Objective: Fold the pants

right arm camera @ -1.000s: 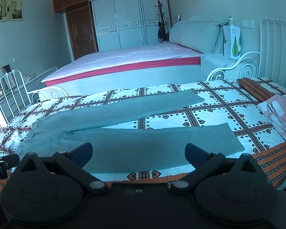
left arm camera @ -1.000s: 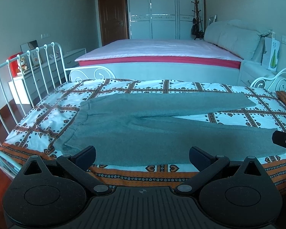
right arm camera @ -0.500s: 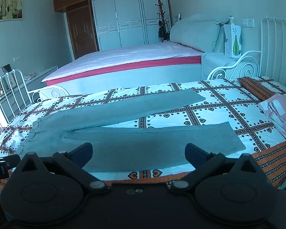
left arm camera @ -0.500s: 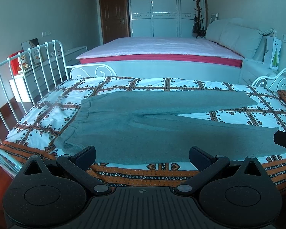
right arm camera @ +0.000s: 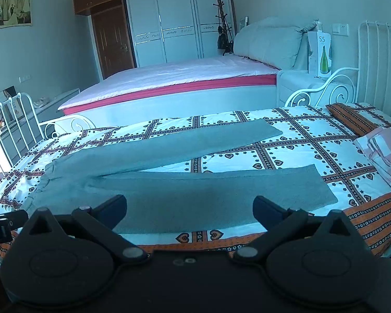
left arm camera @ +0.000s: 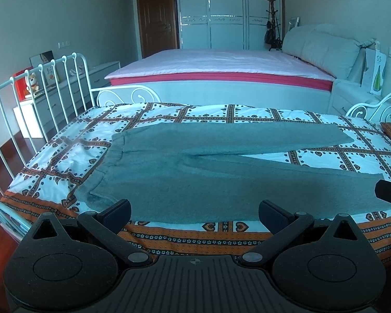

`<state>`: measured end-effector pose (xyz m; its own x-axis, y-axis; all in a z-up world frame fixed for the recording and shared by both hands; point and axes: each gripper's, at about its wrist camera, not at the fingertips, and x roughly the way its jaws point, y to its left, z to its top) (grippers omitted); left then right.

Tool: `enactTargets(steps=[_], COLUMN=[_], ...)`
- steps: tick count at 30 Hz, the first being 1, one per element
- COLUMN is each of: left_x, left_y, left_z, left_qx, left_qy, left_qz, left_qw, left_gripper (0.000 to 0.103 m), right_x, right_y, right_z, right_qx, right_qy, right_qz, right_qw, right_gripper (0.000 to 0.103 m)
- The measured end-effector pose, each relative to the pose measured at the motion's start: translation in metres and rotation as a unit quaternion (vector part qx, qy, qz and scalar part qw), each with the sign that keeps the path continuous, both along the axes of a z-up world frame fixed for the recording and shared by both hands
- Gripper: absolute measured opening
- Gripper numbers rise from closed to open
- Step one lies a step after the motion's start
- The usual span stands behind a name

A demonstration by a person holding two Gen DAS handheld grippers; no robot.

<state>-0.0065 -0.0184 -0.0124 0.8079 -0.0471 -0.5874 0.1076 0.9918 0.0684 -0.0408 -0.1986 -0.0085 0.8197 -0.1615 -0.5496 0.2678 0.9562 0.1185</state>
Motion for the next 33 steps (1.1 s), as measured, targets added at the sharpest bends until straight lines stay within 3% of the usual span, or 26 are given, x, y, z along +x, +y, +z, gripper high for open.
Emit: enactTargets(steps=[19, 33], left_x=[0.009, 0.037], left_y=[0.005, 0.005], left_z=[-0.009, -0.027], left_qx=[0.0, 0.013], left_qy=[0.012, 0.034], left_qz=[0.007, 0.005], left_qw=[0.9999, 0.9993], left_gripper=[0.103, 0.103], right_x=[0.011, 0.037], right_y=[0.009, 0.01], right_z=[-0.007, -0.024], right_qx=[-0.008, -0.008], right_qy=[0.017, 0.042], right_qz=[0.016, 0.033], right_qw=[1.0, 0.999], right_gripper=[0.097, 0.097])
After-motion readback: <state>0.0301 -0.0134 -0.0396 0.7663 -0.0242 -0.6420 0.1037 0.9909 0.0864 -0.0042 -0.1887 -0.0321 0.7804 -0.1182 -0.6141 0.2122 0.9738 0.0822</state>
